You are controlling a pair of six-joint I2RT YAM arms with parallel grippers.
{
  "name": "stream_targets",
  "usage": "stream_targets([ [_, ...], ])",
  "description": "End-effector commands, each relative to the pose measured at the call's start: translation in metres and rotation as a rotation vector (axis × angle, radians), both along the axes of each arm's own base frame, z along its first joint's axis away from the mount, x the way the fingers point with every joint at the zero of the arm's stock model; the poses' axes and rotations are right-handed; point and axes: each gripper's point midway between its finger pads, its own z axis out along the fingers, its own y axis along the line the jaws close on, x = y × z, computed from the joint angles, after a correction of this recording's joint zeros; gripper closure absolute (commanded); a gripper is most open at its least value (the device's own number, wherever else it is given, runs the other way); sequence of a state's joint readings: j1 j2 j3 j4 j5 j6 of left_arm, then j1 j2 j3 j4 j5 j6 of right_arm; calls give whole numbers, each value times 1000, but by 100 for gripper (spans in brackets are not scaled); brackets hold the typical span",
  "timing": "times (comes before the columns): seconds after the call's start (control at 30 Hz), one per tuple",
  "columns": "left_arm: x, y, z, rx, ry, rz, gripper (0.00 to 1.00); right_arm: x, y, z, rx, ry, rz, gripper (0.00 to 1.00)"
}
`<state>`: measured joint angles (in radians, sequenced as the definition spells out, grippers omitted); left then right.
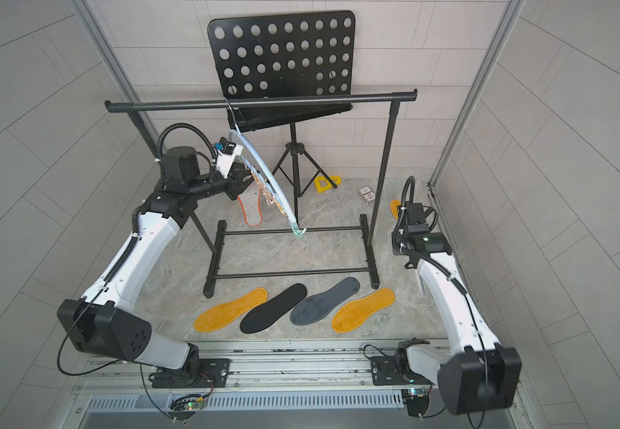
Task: Take the shoe insoles off the hanger
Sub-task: Place the insole at the center of the board.
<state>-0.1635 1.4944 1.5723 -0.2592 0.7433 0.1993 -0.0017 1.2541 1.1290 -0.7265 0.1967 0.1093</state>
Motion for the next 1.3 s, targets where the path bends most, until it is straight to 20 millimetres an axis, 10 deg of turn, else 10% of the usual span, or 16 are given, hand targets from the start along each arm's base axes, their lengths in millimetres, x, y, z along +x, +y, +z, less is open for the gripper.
stream_targets([
  [0.0,4,4,-27,24,79,22,95,52,-8,-3,45,-55,-43,100],
  [0.27,8,4,-28,31,79,22,95,121,-7,-77,86,309,-13,100],
  [0.63,16,0,-31,18,97,5,95,162,6,-124,133,394,49,98],
  [0.93,19,1,-37,29,107,8,95,190,34,-120,339,288,97,60],
  [1.27,17,0,-41,42,113,-1,95,196,36,-83,439,187,29,53],
])
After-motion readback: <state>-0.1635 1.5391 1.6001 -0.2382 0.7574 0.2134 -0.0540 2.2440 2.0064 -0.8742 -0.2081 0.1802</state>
